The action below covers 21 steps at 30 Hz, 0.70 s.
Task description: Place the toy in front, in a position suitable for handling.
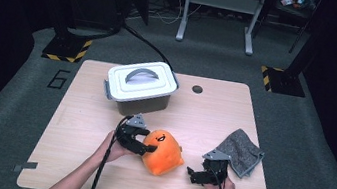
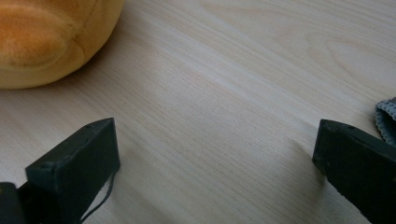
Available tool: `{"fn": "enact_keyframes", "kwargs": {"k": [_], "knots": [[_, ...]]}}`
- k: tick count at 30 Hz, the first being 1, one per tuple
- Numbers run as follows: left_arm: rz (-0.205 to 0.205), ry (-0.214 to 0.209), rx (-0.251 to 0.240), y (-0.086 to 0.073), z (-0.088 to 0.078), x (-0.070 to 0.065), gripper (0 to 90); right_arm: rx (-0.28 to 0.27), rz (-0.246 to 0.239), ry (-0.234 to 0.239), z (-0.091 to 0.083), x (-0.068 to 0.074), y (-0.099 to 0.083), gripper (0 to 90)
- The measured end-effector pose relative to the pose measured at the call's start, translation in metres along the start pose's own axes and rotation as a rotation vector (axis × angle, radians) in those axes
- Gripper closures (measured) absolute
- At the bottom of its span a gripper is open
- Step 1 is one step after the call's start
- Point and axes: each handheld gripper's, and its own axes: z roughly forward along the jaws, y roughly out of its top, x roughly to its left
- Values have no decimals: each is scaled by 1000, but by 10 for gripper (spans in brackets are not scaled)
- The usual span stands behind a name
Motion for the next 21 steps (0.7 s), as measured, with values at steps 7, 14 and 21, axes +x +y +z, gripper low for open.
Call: {"fn": "enact_keyframes", "kwargs": {"k": [7, 14, 21], "knots": [[10, 0, 2, -6, 2, -3, 472, 0, 0, 0, 0, 0, 0, 0], [-22, 19, -27, -11, -1, -6, 668, -1, -3, -2, 0, 0, 0, 0], [-78, 10, -100, -14, -9, -10, 719, -5, 1, -6, 0, 0, 0, 0]]}}
